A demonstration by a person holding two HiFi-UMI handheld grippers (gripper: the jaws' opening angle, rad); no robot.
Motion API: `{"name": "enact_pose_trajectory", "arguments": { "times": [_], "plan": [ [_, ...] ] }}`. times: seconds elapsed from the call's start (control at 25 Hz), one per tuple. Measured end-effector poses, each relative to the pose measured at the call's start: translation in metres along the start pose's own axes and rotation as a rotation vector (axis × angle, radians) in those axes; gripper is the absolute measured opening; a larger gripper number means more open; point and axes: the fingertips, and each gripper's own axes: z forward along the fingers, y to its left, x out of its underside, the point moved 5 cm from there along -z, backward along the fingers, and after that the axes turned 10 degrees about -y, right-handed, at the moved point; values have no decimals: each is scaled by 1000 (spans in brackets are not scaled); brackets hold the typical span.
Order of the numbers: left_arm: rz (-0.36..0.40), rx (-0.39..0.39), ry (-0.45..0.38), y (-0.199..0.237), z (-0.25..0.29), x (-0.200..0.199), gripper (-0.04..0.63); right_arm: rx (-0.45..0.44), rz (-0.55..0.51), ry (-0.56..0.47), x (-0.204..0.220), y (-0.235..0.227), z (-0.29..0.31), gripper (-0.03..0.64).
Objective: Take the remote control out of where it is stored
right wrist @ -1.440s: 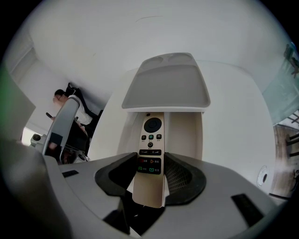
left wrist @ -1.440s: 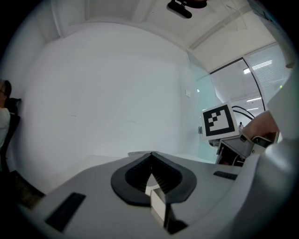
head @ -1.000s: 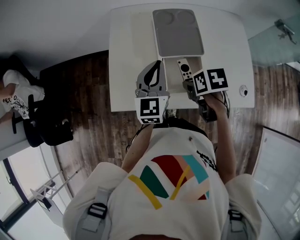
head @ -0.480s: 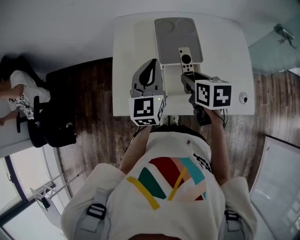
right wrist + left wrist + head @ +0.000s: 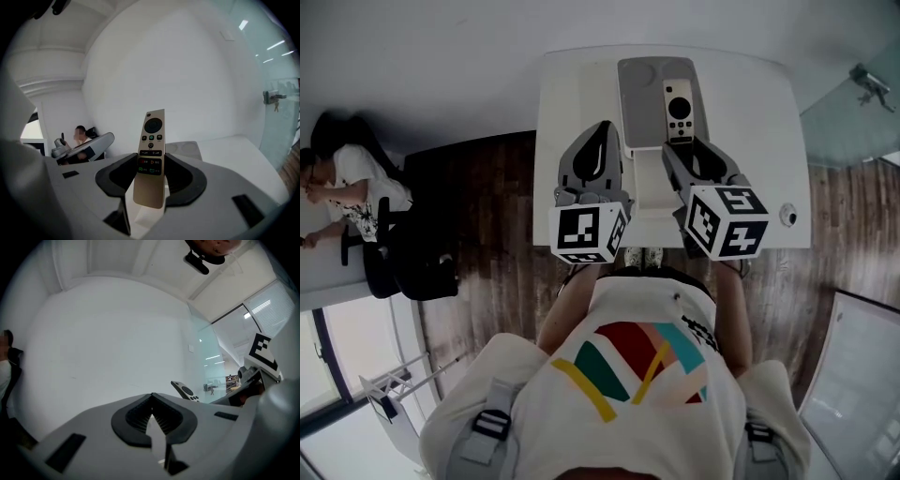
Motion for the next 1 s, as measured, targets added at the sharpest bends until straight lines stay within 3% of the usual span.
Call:
{"name": "enact_pose_trajectory", "arguments": {
  "times": [0.44,0.68,1.0],
  "plan": [
    [19,24,-89,-7,4,-33,3,-14,-84,-306,-38,18,-24,187],
    [19,27,-101,-6,3,-35,3,0,-107,-372,-36,18,-32,187],
    [15,36,-100,-7,3,-38,3,-26,-101,-379,-35,16,-33,187]
  ]
}}
